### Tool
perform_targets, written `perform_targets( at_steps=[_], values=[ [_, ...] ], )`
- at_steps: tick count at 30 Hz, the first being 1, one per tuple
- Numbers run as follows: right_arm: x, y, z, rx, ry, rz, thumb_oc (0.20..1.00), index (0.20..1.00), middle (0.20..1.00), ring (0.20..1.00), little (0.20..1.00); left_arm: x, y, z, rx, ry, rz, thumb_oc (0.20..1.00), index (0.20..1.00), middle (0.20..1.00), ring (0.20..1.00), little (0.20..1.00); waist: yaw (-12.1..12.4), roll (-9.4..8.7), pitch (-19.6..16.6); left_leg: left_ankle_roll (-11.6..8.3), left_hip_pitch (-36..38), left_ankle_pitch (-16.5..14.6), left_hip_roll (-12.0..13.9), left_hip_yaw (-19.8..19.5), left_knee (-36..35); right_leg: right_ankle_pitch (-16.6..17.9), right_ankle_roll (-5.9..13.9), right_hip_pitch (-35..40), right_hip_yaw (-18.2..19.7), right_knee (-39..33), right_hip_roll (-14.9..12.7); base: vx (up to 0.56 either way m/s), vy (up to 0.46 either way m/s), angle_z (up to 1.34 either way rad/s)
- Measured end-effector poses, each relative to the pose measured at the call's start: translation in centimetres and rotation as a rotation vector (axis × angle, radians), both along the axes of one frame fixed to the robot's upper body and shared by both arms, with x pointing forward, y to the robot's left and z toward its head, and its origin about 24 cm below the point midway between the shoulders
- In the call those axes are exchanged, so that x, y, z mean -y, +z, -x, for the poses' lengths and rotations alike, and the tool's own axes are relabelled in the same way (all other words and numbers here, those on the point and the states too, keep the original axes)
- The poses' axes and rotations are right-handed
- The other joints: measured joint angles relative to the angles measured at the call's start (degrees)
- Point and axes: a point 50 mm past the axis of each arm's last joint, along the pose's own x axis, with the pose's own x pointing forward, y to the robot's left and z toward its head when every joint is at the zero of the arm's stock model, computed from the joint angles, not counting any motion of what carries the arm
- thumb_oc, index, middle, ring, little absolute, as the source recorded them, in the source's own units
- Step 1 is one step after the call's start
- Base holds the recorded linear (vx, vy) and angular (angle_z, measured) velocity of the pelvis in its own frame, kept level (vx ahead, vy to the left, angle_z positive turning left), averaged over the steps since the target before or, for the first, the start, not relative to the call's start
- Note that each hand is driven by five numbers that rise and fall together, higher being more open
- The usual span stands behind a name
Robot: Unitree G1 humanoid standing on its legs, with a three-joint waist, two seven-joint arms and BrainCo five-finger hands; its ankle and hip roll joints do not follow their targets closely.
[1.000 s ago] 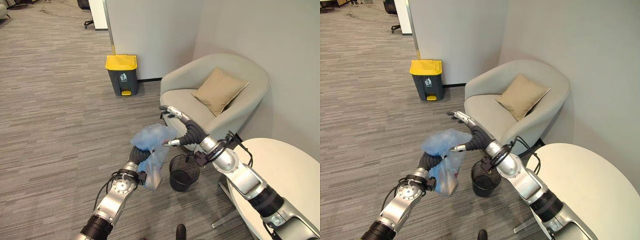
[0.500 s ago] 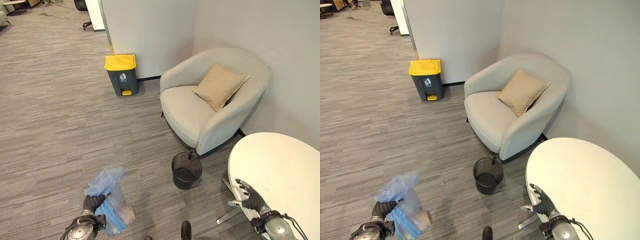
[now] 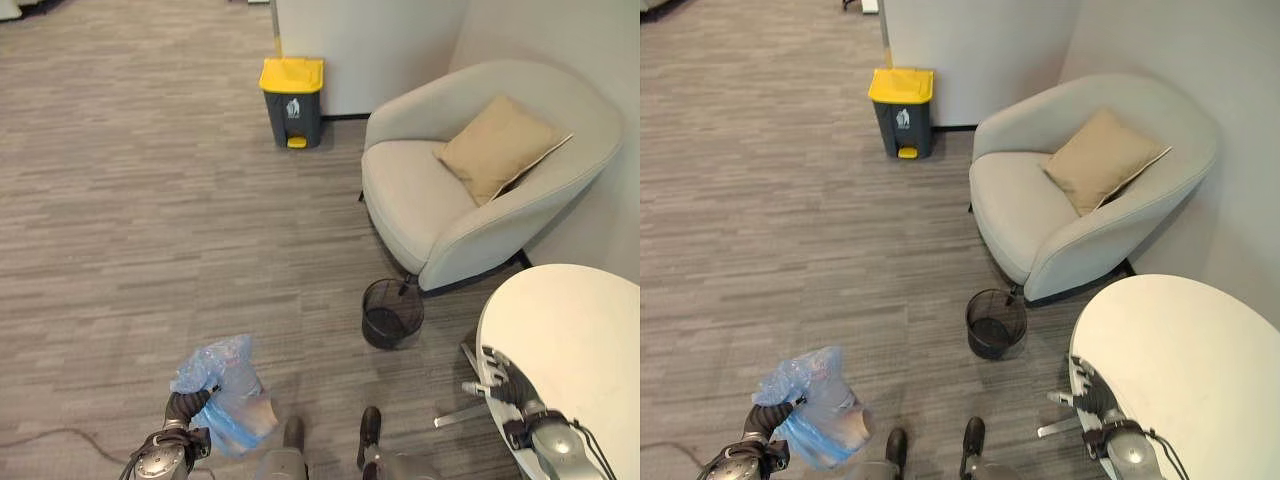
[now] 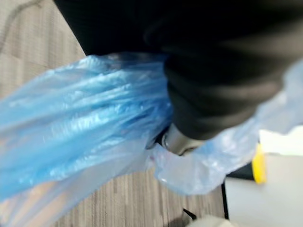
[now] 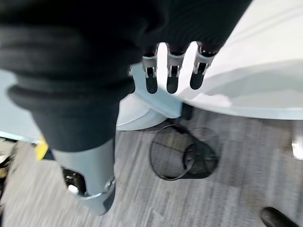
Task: Gather garbage on tea table into small bin, then transfer packed bag to large trash can.
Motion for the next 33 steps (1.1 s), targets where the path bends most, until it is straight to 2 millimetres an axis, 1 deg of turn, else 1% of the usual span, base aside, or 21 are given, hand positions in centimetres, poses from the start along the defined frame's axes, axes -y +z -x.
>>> perform_targets(
  at_steps=[2, 3, 4, 5, 6, 7, 9, 12, 13, 14, 16, 17, 20, 23, 25, 27, 28, 29, 30, 31, 33],
  values=[
    [-0.3, 0.2, -0.4, 0.019, -0.007, -0.003, 1.0, 1.0, 1.0, 1.0, 1.0, 0.2, 0.3, -0.8, 0.02, -0.008, 0.001, 0.2, 0.2, 0.2, 0.2, 0.2, -0.24, -1.03, 0.55, 0.67, -1.08, -0.87, 0.36, 5.35, 4.12, -0.02, -0.03, -0.53, -2.21, 0.77, -2.39, 0.06, 0.112, 0.6],
    [-0.4, 0.0, -0.1, 0.015, -0.017, -0.005, 1.0, 1.0, 1.0, 1.0, 1.0, 0.4, 0.3, -1.0, 0.024, -0.016, 0.004, 0.2, 0.2, 0.2, 0.2, 0.2, -1.18, -0.98, 0.52, 0.76, -1.19, -2.97, 0.67, 9.11, 7.8, -0.04, -0.01, -0.53, -5.3, 1.62, -4.11, 0.07, 0.129, 0.86],
    [-0.3, -0.1, 0.1, 0.008, -0.02, -0.004, 1.0, 1.0, 1.0, 1.0, 1.0, 0.6, 0.3, -1.2, 0.027, -0.027, 0.005, 0.2, 0.2, 0.2, 0.2, 0.2, -1.66, -0.14, 0.28, 0.48, 0.21, -4.05, 0.63, 9.52, 7.14, -0.05, 0.0, -0.82, -5.82, 2.46, -4.26, 0.08, 0.157, 0.75],
    [-0.7, -0.5, 0.2, -0.001, -0.024, -0.018, 1.0, 1.0, 1.0, 1.0, 1.0, 0.4, 0.5, -1.4, 0.031, -0.029, -0.003, 0.2, 0.2, 0.2, 0.2, 0.2, -1.51, -0.74, 0.55, 1.47, 1.16, -3.77, -0.63, 9.31, 4.2, -0.45, 0.61, -1.88, -5.41, 3.6, -5.39, 0.11, 0.227, 0.47],
    [-1.1, -0.7, 0.0, -0.004, -0.025, -0.035, 1.0, 1.0, 1.0, 1.0, 1.0, 0.2, 0.6, -1.4, 0.03, -0.032, -0.011, 0.2, 0.2, 0.2, 0.2, 0.2, -1.13, -0.66, 0.52, 2.43, 0.81, -3.31, -0.9, 9.75, 2.41, -2.28, 2.74, -2.34, -5.65, 4.06, -5.78, 0.13, 0.256, 0.29],
    [-1.4, -1.0, 0.1, -0.014, -0.03, -0.047, 1.0, 1.0, 1.0, 1.0, 1.0, 0.0, 0.7, -1.4, 0.03, -0.033, -0.019, 0.2, 0.2, 0.2, 0.2, 0.2, -0.92, -0.94, 0.49, 3.05, 0.53, -2.84, -1.22, 9.81, 2.49, -3.9, 2.54, -3.25, -5.62, 6.54, -6.55, 0.12, 0.267, 0.29],
    [-2.1, -1.5, 0.3, -0.028, -0.036, -0.071, 1.0, 1.0, 1.0, 1.0, 1.0, -0.3, 0.5, -0.8, 0.005, -0.042, -0.035, 0.2, 0.2, 0.2, 0.2, 0.2, -0.49, -2.43, -0.48, 3.65, 0.91, -3.01, -3.09, 9.72, 2.62, -3.61, 2.84, -4.05, -4.02, 8.3, -8.18, 0.09, 0.226, 0.16],
    [-3.6, -1.3, -0.9, 0.001, -0.01, -0.094, 1.0, 1.0, 1.0, 1.0, 1.0, -0.9, 0.9, -1.0, 0.007, -0.054, -0.061, 0.2, 0.2, 0.2, 0.2, 0.2, 0.41, -3.27, -0.57, 6.56, 0.57, -4.38, -6.55, 9.21, 3.15, -3.3, 4.92, -5.78, -2.7, 12.05, -11.11, 0.19, 0.247, 0.11],
    [-4.1, -1.2, -1.3, 0.014, -0.01, -0.108, 1.0, 1.0, 1.0, 1.0, 1.0, -0.7, 1.0, -1.4, 0.015, -0.06, -0.06, 0.2, 0.2, 0.2, 0.2, 0.2, 0.22, -2.75, -0.05, 8.17, 0.92, -5.7, -7.17, 8.39, 4.08, -2.66, 5.79, -8.67, -0.46, 20.37, -13.19, 0.27, 0.147, 0.2],
    [-4.7, -1.0, -1.6, 0.022, 0.021, -0.108, 1.0, 1.0, 1.0, 1.0, 1.0, -0.6, 1.5, -2.3, 0.049, -0.057, -0.062, 0.2, 0.2, 0.2, 0.2, 0.2, -0.09, -1.95, 0.58, 8.96, 1.89, -5.97, -7.29, 6.46, 3.39, -8.01, 7.95, -13.68, 5.24, 29.97, -11.44, 0.28, 0.106, 0.35],
    [-4.9, -1.1, -1.5, 0.016, 0.031, -0.11, 1.0, 1.0, 1.0, 1.0, 1.0, -0.9, 1.8, -2.5, 0.056, -0.059, -0.077, 0.2, 0.2, 0.2, 0.2, 0.2, -0.37, -2.21, 0.99, 8.21, 2.89, -5.07, -7.47, 6.72, 2.47, -9.8, 6.59, -13.94, 5.24, 27.98, -9.55, 0.18, 0.008, 0.22],
    [-4.9, -1.0, -1.6, 0.021, 0.03, -0.108, 1.0, 1.0, 1.0, 1.0, 1.0, -1.0, 1.8, -2.4, 0.05, -0.053, -0.082, 0.2, 0.2, 0.2, 0.2, 0.2, -0.26, -2.77, 1.04, 8.6, 3.31, -5.35, -7.88, 7.0, 2.51, -9.73, 6.57, -14.37, 4.46, 26.11, -9.09, 0.22, -0.002, -0.04],
    [-4.4, -0.3, -2.4, 0.045, 0.038, -0.085, 1.0, 1.0, 1.0, 1.0, 1.0, -0.2, 1.6, -3.0, 0.065, -0.048, -0.059, 0.2, 0.2, 0.2, 0.2, 0.2, -0.36, -1.52, 2.6, 8.72, 4.68, -6.34, -7.93, 6.5, 1.72, -8.36, 5.7, -17.41, 2.17, 19.87, -7.27, 0.31, -0.022, -0.02],
    [-4.2, -0.3, -2.4, 0.045, 0.033, -0.077, 1.0, 1.0, 1.0, 1.0, 1.0, 0.0, 1.8, -4.0, 0.079, -0.044, -0.051, 0.2, 0.2, 0.2, 0.2, 0.2, -1.77, -0.99, 3.5, 7.24, 8.39, -8.21, -8.47, 4.27, 0.27, -5.65, 6.29, -19.67, 1.91, 13.33, -6.44, 0.46, -0.138, 0.32],
    [-4.0, -0.5, -1.9, 0.034, 0.02, -0.074, 1.0, 1.0, 1.0, 1.0, 1.0, 0.5, 1.9, -4.5, 0.093, -0.052, -0.039, 0.2, 0.2, 0.2, 0.2, 0.2, -2.3, -0.65, 3.6, 5.01, 10.09, -11.51, -8.91, 0.52, 0.48, -5.28, 7.05, -20.64, 2.13, 12.52, -6.62, 0.4, -0.188, 0.79],
    [-3.8, -1.4, -0.2, -0.01, 0.005, -0.075, 1.0, 1.0, 1.0, 1.0, 1.0, 1.3, 1.9, -4.4, 0.092, -0.102, -0.041, 0.2, 0.2, 0.2, 0.2, 0.2, -3.13, -0.56, 3.2, 3.62, 13.01, -12.55, -8.48, -2.9, 0.3, -5.0, 6.15, -18.14, 2.26, 11.07, -6.62, 0.46, -0.315, 1.3],
    [-3.1, -2.2, 0.5, -0.056, -0.019, -0.069, 1.0, 1.0, 1.0, 1.0, 1.0, 2.3, 1.0, -3.7, 0.067, -0.107, -0.008, 0.2, 0.2, 0.2, 0.2, 0.2, -3.67, 2.16, 2.63, 1.41, 14.72, -13.82, -4.6, -6.19, 1.46, -2.56, 2.7, -17.5, 1.68, 16.87, -4.82, 0.4, -0.35, 1.29],
    [-3.0, -2.4, 0.6, -0.066, -0.026, -0.074, 1.0, 1.0, 1.0, 1.0, 1.0, 2.4, 0.9, -3.5, 0.064, -0.113, -0.004, 0.2, 0.2, 0.2, 0.2, 0.2, -3.62, 2.21, 2.59, -0.42, 14.04, -12.7, -3.57, -5.74, 4.58, -3.23, 0.34, -16.36, 0.41, 17.56, -4.07, 0.45, -0.366, 1.04],
    [-2.7, -1.4, -0.5, -0.016, -0.017, -0.062, 1.0, 1.0, 1.0, 1.0, 1.0, 2.1, 0.8, -3.0, 0.055, -0.099, -0.003, 0.2, 0.2, 0.2, 0.2, 0.2, -3.23, 2.16, 2.37, -2.46, 9.78, -11.25, -0.55, -3.85, 16.78, -3.79, -4.29, -12.48, -1.01, 15.61, -1.23, 0.4, -0.246, -0.05],
    [-2.5, -0.3, -1.7, 0.039, -0.014, -0.059, 1.0, 1.0, 1.0, 1.0, 1.0, 1.5, 0.5, -2.2, 0.035, -0.075, -0.006, 0.2, 0.2, 0.2, 0.2, 0.2, -3.09, 1.88, 1.96, -3.32, 7.6, -10.52, 1.82, -2.97, 24.49, -5.07, -6.17, -8.87, 0.28, 13.3, 1.66, 0.37, -0.199, -0.28],
    [-2.0, 0.1, -1.9, 0.063, -0.036, -0.06, 1.0, 1.0, 1.0, 1.0, 1.0, 1.5, 0.9, -2.8, 0.056, -0.085, -0.014, 0.2, 0.2, 0.2, 0.2, 0.2, -3.31, -0.04, 1.3, -3.21, 3.75, -11.78, 0.39, -2.64, 23.44, -5.49, -6.96, -6.34, 1.23, 10.0, 2.1, 0.26, -0.092, -0.28]
  ],
)
